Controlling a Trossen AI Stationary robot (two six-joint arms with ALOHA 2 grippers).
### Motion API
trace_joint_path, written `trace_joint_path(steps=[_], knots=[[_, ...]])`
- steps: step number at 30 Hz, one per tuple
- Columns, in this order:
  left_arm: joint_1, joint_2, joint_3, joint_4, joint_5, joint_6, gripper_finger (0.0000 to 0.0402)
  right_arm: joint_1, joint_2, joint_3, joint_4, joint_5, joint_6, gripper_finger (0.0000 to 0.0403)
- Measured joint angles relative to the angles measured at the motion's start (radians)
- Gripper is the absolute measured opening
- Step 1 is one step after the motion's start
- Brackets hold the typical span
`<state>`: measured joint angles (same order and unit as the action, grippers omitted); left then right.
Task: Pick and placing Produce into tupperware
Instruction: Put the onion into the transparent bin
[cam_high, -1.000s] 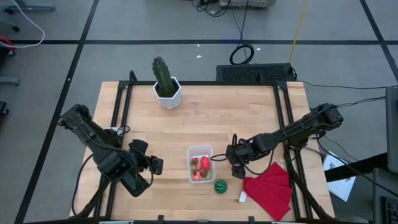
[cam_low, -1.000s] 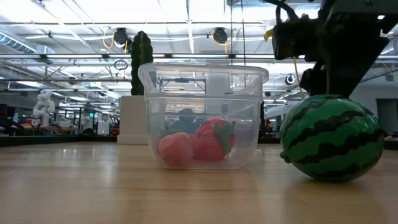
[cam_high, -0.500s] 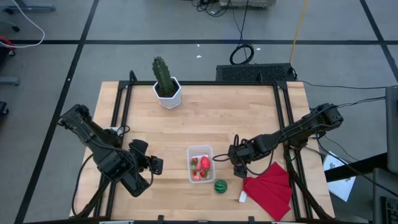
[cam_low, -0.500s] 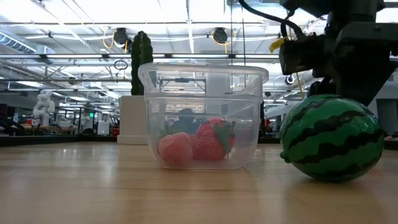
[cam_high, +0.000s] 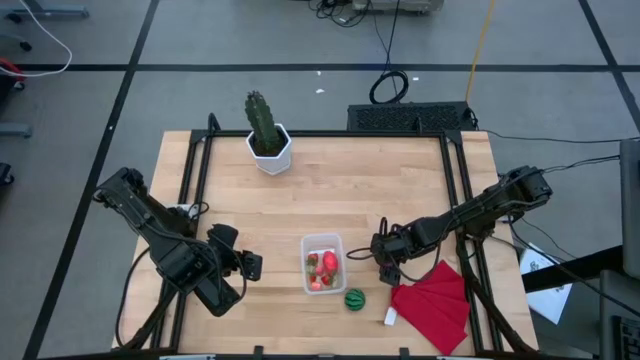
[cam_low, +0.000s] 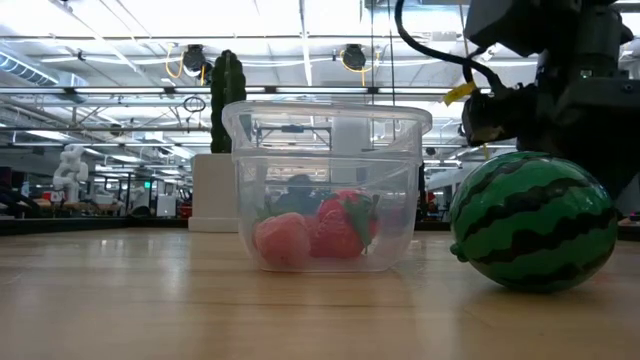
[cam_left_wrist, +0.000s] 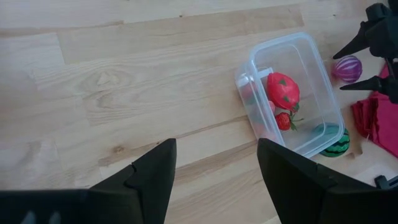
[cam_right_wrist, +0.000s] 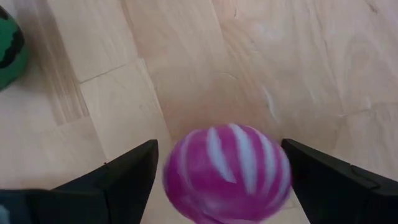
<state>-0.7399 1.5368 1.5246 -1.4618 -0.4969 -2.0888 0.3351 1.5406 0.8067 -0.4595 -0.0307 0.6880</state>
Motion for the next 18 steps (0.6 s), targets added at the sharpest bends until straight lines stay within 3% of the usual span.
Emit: trace_joint_path(steps=[18], knots=[[0.0, 0.0, 0.0, 0.0, 0.0, 0.0, 0.023, 0.0, -0.001, -0.008, 0.019, 0.0, -0.026, 0.0329]])
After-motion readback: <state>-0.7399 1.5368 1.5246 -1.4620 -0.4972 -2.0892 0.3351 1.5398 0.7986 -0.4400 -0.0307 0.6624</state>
